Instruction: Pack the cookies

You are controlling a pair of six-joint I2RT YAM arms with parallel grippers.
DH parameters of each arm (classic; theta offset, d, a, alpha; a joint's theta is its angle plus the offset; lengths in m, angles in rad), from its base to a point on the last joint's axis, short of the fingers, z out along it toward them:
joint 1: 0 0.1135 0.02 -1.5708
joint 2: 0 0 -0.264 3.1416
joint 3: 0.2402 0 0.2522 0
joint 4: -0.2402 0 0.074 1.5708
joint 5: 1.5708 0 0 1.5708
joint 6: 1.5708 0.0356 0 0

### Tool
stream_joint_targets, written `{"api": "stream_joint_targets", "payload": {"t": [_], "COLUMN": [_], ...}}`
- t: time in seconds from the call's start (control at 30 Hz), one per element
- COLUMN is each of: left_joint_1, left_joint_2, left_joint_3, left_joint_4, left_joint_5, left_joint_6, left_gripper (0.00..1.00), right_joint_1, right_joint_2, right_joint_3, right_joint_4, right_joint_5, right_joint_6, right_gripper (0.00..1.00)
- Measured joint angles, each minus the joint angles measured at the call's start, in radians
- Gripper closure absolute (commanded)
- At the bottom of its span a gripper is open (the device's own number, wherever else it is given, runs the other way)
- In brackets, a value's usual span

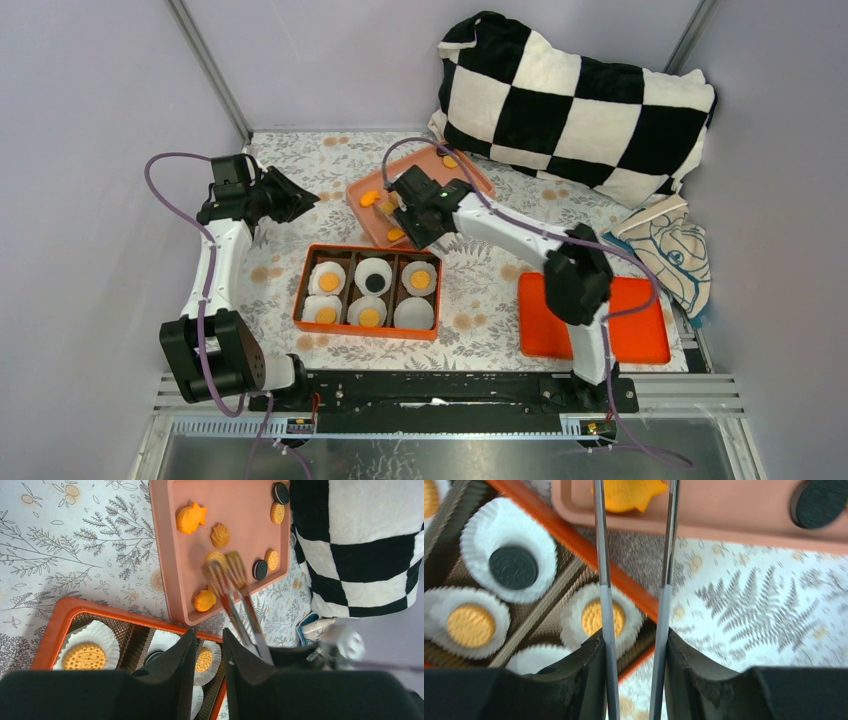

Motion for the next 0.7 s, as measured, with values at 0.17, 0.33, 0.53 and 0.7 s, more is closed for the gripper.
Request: {"api": "stream_joint_targets", "payload": {"t": [0.17,0.33,0.53,0.7], "left_joint_1": [0.000,0.000,0.000,0.000], "left_joint_2": [0.000,0.000,-0.007,-0.017], "left_joint_3": [0.000,-0.006,-0.013,-0.018], "left_joint_4": [0.000,0.000,0.000,0.000], "left_joint_5": [0.000,0.000,0.000,0.000], "left_joint_6": [0.000,0.000,0.000,0.000], "left_gripper": [0.70,0.70,0.70,0.70], "right_joint_1": [-0.001,0.005,0.106,0.217], "right_joint_2": [-0.269,-0.524,-0.694,-0.770], "right_joint_3": [-0.140,-0.274,-0.502,-0.683], "right_joint_4": [0.000,0.008,-0.023,-0.052], "right_joint_5": [-0.002,-0.040,-0.070,-0.111], "right_joint_6": [0.012,0.048,0.140,0.240], "right_gripper": [0.97,0.97,0.96,0.96]}}
